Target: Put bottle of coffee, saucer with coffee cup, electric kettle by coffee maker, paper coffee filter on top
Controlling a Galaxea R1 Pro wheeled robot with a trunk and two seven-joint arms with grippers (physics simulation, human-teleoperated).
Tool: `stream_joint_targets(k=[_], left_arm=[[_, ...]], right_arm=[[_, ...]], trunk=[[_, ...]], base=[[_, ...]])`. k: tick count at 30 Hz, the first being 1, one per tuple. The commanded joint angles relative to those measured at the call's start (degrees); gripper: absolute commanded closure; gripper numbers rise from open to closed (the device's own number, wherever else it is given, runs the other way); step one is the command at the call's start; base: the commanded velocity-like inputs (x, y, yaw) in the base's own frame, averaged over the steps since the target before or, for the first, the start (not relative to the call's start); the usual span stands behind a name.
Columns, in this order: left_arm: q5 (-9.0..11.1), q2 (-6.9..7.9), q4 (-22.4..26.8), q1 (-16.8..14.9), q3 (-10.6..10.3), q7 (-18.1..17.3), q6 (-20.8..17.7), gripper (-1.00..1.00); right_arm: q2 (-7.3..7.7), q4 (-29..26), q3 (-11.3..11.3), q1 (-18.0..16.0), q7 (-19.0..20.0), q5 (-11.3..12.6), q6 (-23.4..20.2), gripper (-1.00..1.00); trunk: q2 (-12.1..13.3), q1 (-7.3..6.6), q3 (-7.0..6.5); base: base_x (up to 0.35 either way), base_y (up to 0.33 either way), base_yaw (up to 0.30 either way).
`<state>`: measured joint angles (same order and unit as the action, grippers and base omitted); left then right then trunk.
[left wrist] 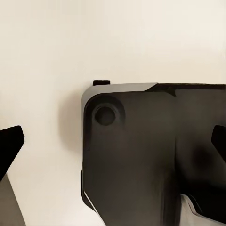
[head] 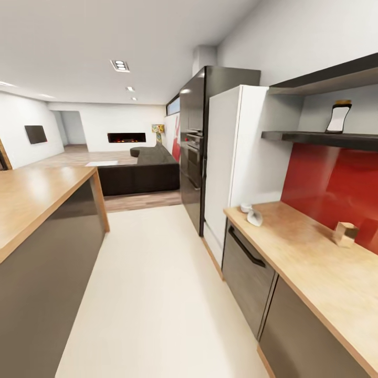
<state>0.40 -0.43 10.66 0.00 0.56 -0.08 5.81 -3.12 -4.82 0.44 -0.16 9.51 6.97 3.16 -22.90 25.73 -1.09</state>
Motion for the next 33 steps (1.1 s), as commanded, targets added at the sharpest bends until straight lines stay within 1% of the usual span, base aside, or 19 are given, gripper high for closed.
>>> stream_joint_targets(k=[1,6,9,21,23,24,27,28,30,31,32,33], left_arm=[[0.0,-0.01,0.0,0.0,0.1,0.0,0.2,-1.00],[0.0,-0.01,0.0,0.0,0.1,0.0,0.2,-1.00],[0.0,-0.01,0.0,0.0,0.1,0.0,0.2,-1.00],[0.0,-0.01,0.0,0.0,0.0,0.0,0.4,-1.00],[0.0,-0.01,0.0,0.0,0.0,0.0,0.4,-1.00],[0.0,-0.01,0.0,0.0,0.1,0.0,0.5,-1.00],[0.0,-0.01,0.0,0.0,0.0,0.0,0.6,-1.00],[0.1,-0.01,0.0,0.0,0.0,0.0,0.7,-1.00],[0.0,-0.05,0.0,0.0,0.1,0.0,0.6,-1.00],[0.0,-0.06,0.0,0.0,0.1,0.0,0.6,-1.00],[0.1,-0.09,0.1,0.0,0.0,0.0,0.4,-1.00],[0.1,-0.09,0.1,0.0,-0.1,0.0,0.3,-1.00]], right_arm=[[-0.01,0.1,0.0,0.0,0.2,0.6,0.2,-1.00],[0.01,0.0,0.0,0.0,0.2,0.6,0.2,-1.00],[0.02,0.0,0.0,0.0,0.2,0.5,0.2,-1.00],[0.03,-0.1,0.2,0.0,0.2,0.7,0.2,-1.00],[0.21,-1.0,0.4,0.0,0.2,0.8,0.2,-1.00],[0.24,-7.2,0.3,0.0,0.2,0.6,0.2,-1.00],[0.16,-17.1,0.1,0.0,0.2,-0.2,0.0,-1.00],[0.13,-24.6,0.1,-0.2,0.1,-2.4,0.0,-1.00],[-0.03,-32.4,0.1,-1.1,0.1,-5.8,0.0,-1.00],[-0.07,-34.1,0.1,-1.4,0.1,-6.6,0.0,-1.00],[-0.30,-41.1,0.1,-4.6,0.0,-9.6,0.0,-1.00],[-0.37,-43.2,0.1,-6.5,0.0,-10.2,-0.1,-1.00]], trunk=[[0.0,0.05,0.01],[0.0,0.05,0.01],[0.0,0.05,0.01],[0.0,0.05,0.01],[0.0,0.05,0.01],[0.0,0.05,0.01],[0.0,0.05,0.01],[0.0,0.05,0.01],[0.0,0.05,0.01],[0.0,0.05,0.01],[0.0,0.05,0.01],[0.0,0.05,0.01]], base=[[0.316,0.111,-0.128],[0.316,0.109,-0.217],[0.317,0.099,-0.097],[0.330,0.014,-0.011],[0.308,0.000,0.000],[0.079,0.000,0.000],[0.035,0.000,0.000],[0.009,0.000,0.000],[0.004,0.000,0.000],[0.003,0.000,0.000],[0.000,0.000,0.000],[0.000,0.000,0.000]])
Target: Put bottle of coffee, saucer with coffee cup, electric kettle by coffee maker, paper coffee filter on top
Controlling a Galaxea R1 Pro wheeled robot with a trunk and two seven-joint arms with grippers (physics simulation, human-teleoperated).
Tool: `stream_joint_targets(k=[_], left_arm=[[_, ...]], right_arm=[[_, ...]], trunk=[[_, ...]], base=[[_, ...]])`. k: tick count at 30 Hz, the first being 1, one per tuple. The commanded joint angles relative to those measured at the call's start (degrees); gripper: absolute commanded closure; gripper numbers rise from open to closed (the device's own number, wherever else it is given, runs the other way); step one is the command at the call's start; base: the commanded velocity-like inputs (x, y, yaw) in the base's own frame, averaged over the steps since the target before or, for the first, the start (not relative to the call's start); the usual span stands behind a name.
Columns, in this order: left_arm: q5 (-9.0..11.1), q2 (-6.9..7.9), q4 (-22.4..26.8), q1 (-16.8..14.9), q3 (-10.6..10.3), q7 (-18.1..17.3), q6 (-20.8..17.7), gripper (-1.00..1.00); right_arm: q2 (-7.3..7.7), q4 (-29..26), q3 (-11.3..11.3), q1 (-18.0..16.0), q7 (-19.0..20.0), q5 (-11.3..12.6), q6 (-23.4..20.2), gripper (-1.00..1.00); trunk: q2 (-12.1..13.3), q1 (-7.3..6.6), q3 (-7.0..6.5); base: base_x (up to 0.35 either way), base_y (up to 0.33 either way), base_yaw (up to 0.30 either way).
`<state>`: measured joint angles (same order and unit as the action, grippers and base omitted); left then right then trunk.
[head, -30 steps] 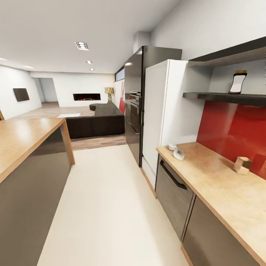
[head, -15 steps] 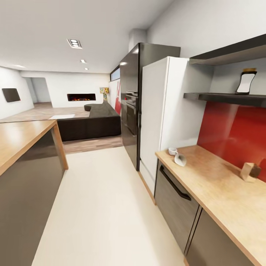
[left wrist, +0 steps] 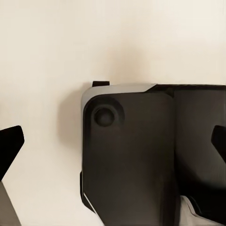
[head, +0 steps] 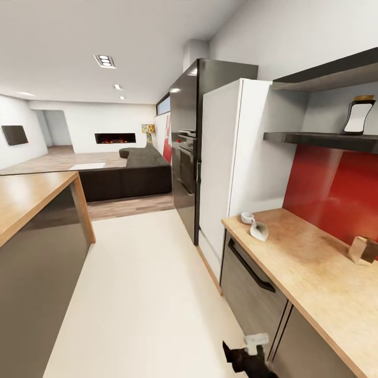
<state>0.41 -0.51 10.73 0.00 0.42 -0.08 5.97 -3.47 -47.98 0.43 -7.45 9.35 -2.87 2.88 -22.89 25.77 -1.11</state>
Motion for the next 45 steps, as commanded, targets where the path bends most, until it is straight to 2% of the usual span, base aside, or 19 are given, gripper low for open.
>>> stream_joint_targets(k=[1,3,6,7,10,16,17,21,24,29,37,45], left_arm=[[0.0,0.01,0.0,0.0,0.0,0.0,0.1,-1.00],[0.1,0.07,0.0,0.0,0.0,0.0,0.1,-1.00],[0.1,0.20,0.1,0.0,0.0,0.1,0.1,-1.00],[0.1,0.18,0.1,0.0,0.0,0.1,0.1,-1.00],[0.1,0.14,0.1,0.0,-0.1,0.0,0.4,-1.00],[0.0,0.10,0.1,-0.1,-0.1,0.0,0.2,-1.00],[0.0,0.11,0.1,-0.2,-0.2,0.0,0.1,-1.00],[-0.1,0.09,0.1,-0.2,-0.2,0.4,-0.1,-1.00],[0.0,0.08,0.1,-0.3,-0.2,0.5,-0.1,-1.00],[0.0,0.07,0.1,-0.3,-0.2,0.7,0.1,-1.00],[0.0,0.07,0.1,-0.3,-0.2,0.7,0.0,-1.00],[0.0,0.07,0.1,-0.3,-0.2,0.7,0.1,-1.00]], right_arm=[[-0.04,-0.9,0.1,-0.4,0.2,-0.6,0.1,-1.00],[-0.09,-2.8,0.1,-3.9,0.2,-1.0,-0.1,-1.00],[-0.12,-4.4,0.1,-12.2,-0.7,-1.3,-2.2,-1.00],[-0.13,-4.5,0.1,-13.5,-1.0,-1.3,-2.9,-1.00],[-0.10,-6.7,0.2,-22.0,-5.3,-1.3,-9.8,-1.00],[0.41,-10.4,1.3,-27.3,-7.8,-1.4,-15.4,-1.00],[0.46,-10.6,1.6,-27.6,-8.3,-1.4,-15.9,-1.00],[0.71,-10.9,5.5,-28.6,-11.1,-1.5,-17.8,-1.00],[1.22,-10.9,6.8,-28.7,-11.6,-1.5,-18.2,-1.00],[2.58,-10.6,7.0,-28.8,-11.6,-1.5,-18.1,-1.00],[2.75,-10.5,7.0,-28.6,-11.6,-1.5,-18.2,-1.00],[2.68,-9.6,7.0,-28.6,-11.7,-1.5,-18.2,-1.00]], trunk=[[0.0,0.02,0.03],[0.0,0.02,0.03],[0.0,0.02,0.03],[0.0,0.02,0.03],[0.0,0.02,0.03],[0.0,0.02,0.03],[0.0,0.02,0.03],[0.0,0.02,0.03],[0.0,0.02,0.03],[0.0,0.02,0.03],[0.0,0.02,0.03],[0.0,0.02,0.03]], base=[[0.000,0.000,0.000],[0.000,0.000,0.000],[0.000,0.000,0.000],[0.000,0.000,0.000],[0.000,0.000,0.000],[0.031,0.000,0.000],[0.110,-0.006,0.000],[0.201,-0.095,0.000],[0.254,-0.167,0.000],[0.276,-0.181,0.000],[0.327,-0.034,-0.022],[0.336,0.016,-0.256]])
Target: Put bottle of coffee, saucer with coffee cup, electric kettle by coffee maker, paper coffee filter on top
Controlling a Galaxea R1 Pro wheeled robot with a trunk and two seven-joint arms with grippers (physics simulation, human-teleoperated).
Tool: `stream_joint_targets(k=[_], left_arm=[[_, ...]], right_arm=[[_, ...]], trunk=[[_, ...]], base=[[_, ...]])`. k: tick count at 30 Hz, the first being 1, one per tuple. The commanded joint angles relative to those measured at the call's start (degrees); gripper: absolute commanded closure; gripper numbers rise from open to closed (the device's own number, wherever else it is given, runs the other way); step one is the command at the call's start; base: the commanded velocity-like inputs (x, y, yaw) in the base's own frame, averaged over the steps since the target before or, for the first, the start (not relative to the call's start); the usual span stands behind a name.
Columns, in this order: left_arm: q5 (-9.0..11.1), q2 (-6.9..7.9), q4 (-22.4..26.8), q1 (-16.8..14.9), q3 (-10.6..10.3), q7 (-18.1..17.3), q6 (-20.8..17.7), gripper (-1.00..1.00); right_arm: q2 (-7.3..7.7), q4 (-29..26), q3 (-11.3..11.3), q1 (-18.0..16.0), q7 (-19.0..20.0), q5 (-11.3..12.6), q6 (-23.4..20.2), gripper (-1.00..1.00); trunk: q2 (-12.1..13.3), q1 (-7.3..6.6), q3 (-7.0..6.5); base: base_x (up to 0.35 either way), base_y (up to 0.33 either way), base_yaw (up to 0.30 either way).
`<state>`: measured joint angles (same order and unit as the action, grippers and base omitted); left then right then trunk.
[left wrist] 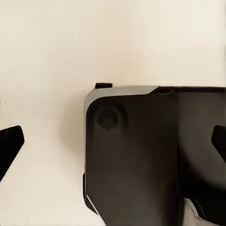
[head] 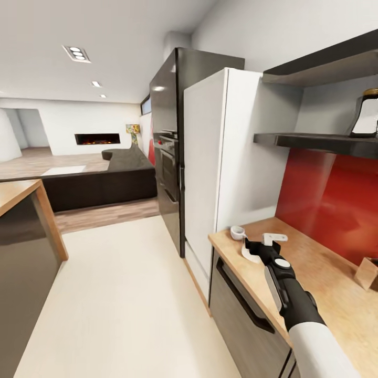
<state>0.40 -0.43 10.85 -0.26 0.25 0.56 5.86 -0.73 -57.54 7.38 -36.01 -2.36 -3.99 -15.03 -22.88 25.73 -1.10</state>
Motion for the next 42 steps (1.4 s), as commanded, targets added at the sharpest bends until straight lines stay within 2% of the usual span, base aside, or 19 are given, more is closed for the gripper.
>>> stream_joint_targets(k=[1,8,14,23,25,29,31,42], left_arm=[[0.0,-0.01,0.0,0.0,0.0,0.1,0.2,-1.00],[0.0,-0.08,0.0,0.1,0.1,0.1,0.4,-1.00],[0.0,-0.01,0.0,0.1,0.2,0.1,0.5,-1.00],[0.0,0.08,-0.1,0.1,0.2,0.1,0.5,-1.00],[0.0,0.12,-0.1,0.1,0.3,0.1,0.5,-1.00],[0.0,0.16,-0.1,0.1,0.3,0.1,0.5,-1.00],[0.0,0.17,-0.1,0.1,0.3,0.1,0.5,-1.00],[0.0,0.00,-0.1,0.1,0.3,0.1,0.5,-1.00]], right_arm=[[-0.06,0.0,0.1,0.0,0.0,-0.4,-0.3,-1.00],[-0.02,3.0,0.1,0.0,0.0,-0.4,-0.2,-1.00],[0.00,6.8,0.1,0.0,0.0,-0.5,-0.2,-1.00],[0.10,12.5,0.2,0.0,0.0,-0.5,0.2,-1.00],[0.32,12.9,0.2,0.0,0.0,-0.5,0.2,-1.00],[1.95,15.0,0.2,0.0,-0.2,-0.4,0.3,-1.00],[2.29,15.6,0.2,0.0,-0.2,-0.4,0.3,-1.00],[2.57,16.6,0.0,0.0,-0.1,-0.4,0.3,-1.00]], trunk=[[0.0,0.05,0.02],[0.0,0.05,0.02],[0.0,0.05,0.02],[0.0,0.05,0.02],[0.0,0.05,0.02],[0.0,0.05,0.02],[0.0,0.05,0.02],[0.0,0.05,0.02]], base=[[0.336,0.072,-0.287],[0.277,0.012,-0.233],[0.043,0.000,-0.022],[0.241,0.000,-0.001],[0.054,0.000,0.000],[0.018,0.000,0.000],[0.005,0.000,0.000],[0.001,0.000,-0.139]])
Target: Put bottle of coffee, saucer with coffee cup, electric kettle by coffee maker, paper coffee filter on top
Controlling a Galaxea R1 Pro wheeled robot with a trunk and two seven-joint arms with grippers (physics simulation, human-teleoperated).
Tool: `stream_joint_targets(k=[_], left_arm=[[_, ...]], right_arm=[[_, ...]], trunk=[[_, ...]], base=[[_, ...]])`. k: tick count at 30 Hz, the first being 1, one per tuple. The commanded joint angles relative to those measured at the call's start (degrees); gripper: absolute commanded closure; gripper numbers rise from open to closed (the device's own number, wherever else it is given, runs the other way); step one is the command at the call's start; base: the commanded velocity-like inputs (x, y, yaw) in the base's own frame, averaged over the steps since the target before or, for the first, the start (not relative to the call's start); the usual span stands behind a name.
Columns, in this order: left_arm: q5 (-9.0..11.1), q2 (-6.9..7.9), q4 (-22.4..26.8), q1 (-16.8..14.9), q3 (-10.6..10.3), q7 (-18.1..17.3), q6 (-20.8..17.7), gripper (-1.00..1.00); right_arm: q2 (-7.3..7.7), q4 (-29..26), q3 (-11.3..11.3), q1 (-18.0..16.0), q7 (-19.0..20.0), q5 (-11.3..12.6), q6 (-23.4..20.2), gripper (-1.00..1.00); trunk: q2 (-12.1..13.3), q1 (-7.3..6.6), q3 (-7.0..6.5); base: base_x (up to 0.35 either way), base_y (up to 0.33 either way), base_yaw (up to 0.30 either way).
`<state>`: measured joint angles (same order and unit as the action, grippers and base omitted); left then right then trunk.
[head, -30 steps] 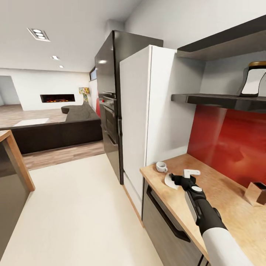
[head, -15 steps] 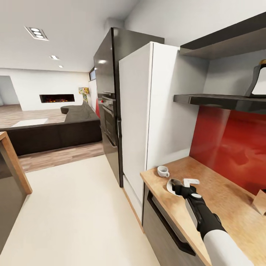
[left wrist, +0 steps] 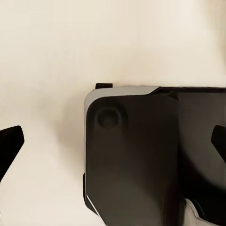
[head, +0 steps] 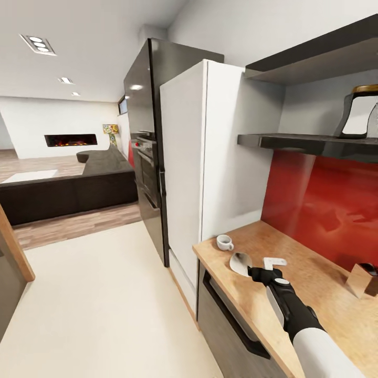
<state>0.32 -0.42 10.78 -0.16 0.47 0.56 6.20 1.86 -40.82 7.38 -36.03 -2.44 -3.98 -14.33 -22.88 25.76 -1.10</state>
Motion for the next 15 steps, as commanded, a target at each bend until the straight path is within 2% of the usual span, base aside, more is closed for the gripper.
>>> stream_joint_targets(k=[1,8,15], left_arm=[[0.0,-0.01,-0.1,0.0,0.0,0.1,0.2,-1.00],[0.0,-0.02,-0.1,0.0,0.1,0.1,0.1,-1.00],[0.0,-0.02,-0.1,0.0,0.1,0.1,0.2,-1.00]], right_arm=[[-0.03,-0.1,0.0,0.0,0.0,-0.4,-0.3,-1.00],[-0.08,1.9,0.0,0.0,-0.1,-0.5,0.0,-1.00],[-0.03,3.1,0.0,0.0,0.0,-0.5,2.3,-1.00]], trunk=[[0.0,0.02,0.02],[0.0,0.02,0.02],[0.0,0.02,0.02]], base=[[0.000,0.000,-0.027],[0.169,0.000,-0.006],[0.027,0.000,0.000]])
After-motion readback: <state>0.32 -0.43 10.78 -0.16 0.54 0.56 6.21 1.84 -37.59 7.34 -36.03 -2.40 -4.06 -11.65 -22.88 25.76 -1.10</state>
